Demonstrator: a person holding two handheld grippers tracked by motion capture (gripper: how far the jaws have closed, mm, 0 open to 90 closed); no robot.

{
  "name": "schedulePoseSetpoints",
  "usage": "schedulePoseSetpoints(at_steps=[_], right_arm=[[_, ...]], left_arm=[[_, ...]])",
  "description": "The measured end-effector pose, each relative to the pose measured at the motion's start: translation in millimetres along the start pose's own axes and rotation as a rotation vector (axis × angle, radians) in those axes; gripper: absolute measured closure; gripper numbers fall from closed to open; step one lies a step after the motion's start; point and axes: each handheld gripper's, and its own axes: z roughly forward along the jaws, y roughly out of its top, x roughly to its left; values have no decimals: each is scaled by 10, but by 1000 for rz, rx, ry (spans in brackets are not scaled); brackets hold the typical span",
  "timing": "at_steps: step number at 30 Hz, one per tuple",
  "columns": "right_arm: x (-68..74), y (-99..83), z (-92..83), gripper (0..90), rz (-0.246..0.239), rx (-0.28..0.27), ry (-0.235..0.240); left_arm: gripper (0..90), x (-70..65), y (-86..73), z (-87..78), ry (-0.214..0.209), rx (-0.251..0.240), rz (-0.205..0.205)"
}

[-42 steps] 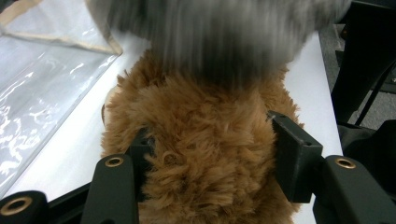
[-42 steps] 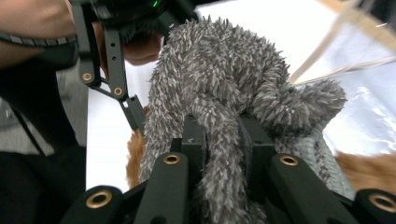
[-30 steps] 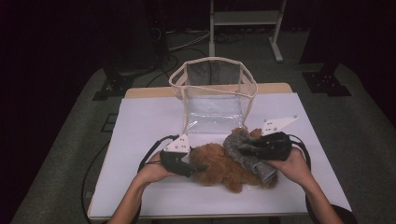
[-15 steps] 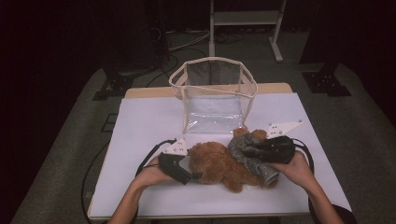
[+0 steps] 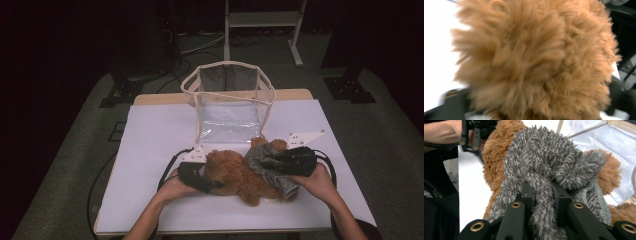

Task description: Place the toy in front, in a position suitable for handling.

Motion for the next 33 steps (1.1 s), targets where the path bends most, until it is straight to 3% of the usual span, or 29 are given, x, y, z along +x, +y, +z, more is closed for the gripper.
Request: schedulePoseSetpoints(at_steps=[2,6,7,10,13,16,20,24,27,30,33], right_arm=[[5,41,14,747,-6,3,-4],[14,166,16,747,-9,-5,-2],[12,203,13,748,-6,-13,8],[21,333,42,750,-16,-32,50],[49,470,95,753,-39,-51,65],[40,555,119,756,-28,-102,91],[79,689,153,759,-30,-141,116],[128,816,135,760,-44,-180,126],[159,829,111,760,-40,-217,161],[172,758,119,759,-37,-219,164],[119,575,139,756,-26,-176,126]], left_arm=[[409,-30,60,-53,19,-26,20],[458,-83,300,-237,36,-118,32],[466,-99,373,-286,27,-121,46],[477,-186,564,-366,55,-83,113],[484,-207,691,-458,68,-73,137],[485,-191,784,-572,82,-75,151],[485,-202,972,-734,103,-80,200],[484,-252,1178,-908,112,-54,268],[482,-318,1290,-997,111,-35,304],[465,-319,1274,-913,91,3,302],[438,-291,1175,-743,92,17,295]])
